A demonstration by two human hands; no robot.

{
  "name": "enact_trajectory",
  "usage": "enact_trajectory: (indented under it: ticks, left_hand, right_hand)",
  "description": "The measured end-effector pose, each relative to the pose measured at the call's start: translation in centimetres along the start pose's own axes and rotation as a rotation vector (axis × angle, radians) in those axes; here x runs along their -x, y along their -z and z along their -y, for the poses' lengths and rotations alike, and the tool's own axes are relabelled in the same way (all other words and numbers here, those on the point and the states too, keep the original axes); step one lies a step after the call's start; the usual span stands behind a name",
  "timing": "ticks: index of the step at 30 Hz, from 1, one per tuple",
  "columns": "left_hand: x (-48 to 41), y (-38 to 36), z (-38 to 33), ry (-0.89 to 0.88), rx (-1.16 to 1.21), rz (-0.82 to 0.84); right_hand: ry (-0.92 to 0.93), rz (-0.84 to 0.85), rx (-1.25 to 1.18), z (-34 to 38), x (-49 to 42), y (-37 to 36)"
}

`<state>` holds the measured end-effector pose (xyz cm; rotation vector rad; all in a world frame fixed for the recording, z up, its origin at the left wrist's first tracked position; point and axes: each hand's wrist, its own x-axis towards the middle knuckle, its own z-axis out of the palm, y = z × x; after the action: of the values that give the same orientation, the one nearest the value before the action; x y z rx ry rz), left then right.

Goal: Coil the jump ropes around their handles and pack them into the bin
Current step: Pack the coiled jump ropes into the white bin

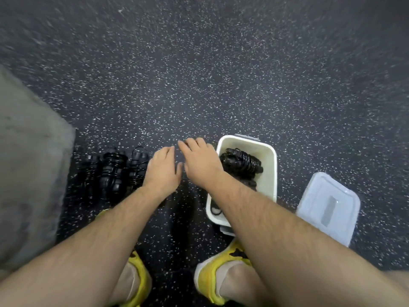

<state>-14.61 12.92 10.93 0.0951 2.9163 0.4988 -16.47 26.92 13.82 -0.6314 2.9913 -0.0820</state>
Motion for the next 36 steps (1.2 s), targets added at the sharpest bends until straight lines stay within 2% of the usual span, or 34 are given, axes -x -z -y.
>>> enact_trajectory:
  ticks: [4,7,10,14,21,25,29,32,34,36]
  left_hand:
    - [1.5,-0.2,4.2,0.221,-0.161,-0.03]
    - [1.8,-1.1,6.2,0.434,-0.175,0.0]
    - [1.4,-2.1,8.0,0.51,-0.183,0.024]
    - [0.9,-2.9,9.1,0.487,-0.181,0.03]
    - [2.0,-2.9,9.2,0.367,-0.212,-0.006]
    - [2.3,-3.3,9.6,0.227,-0.274,0.002]
    - [1.5,-3.2,8.7,0.306,-0.23,0.105]
    - [1.6,-2.3,7.8,0.326,-0.244,0.05]
    - [2.0,-1.4,7.0,0.238,-0.233,-0.022]
    - [2.1,-0.5,5.8,0.098,-0.108,-0.061]
  right_hand:
    - [0.078,0.077,-0.001,6.2,-2.4,-1.2]
    - [0.127,0.127,0.004,9.1,-3.6,-2.2]
    - [0.168,0.187,0.027,10.8,-4.8,-2.9]
    - [0.214,0.3,0.085,11.6,-5.0,-3.2]
    - [0.168,0.261,0.129,9.3,-4.7,-2.5]
    - [0.146,0.242,0.107,7.6,-3.5,-1.8]
    - [0.119,0.218,0.06,6.5,-1.5,-1.7]
    - [0.118,0.178,0.015,5.9,-0.6,-1.1]
    - [0.114,0.128,0.003,5.4,-0.2,-0.8]
    - [0.109,0.063,-0.022,4.7,0.2,-0.5]
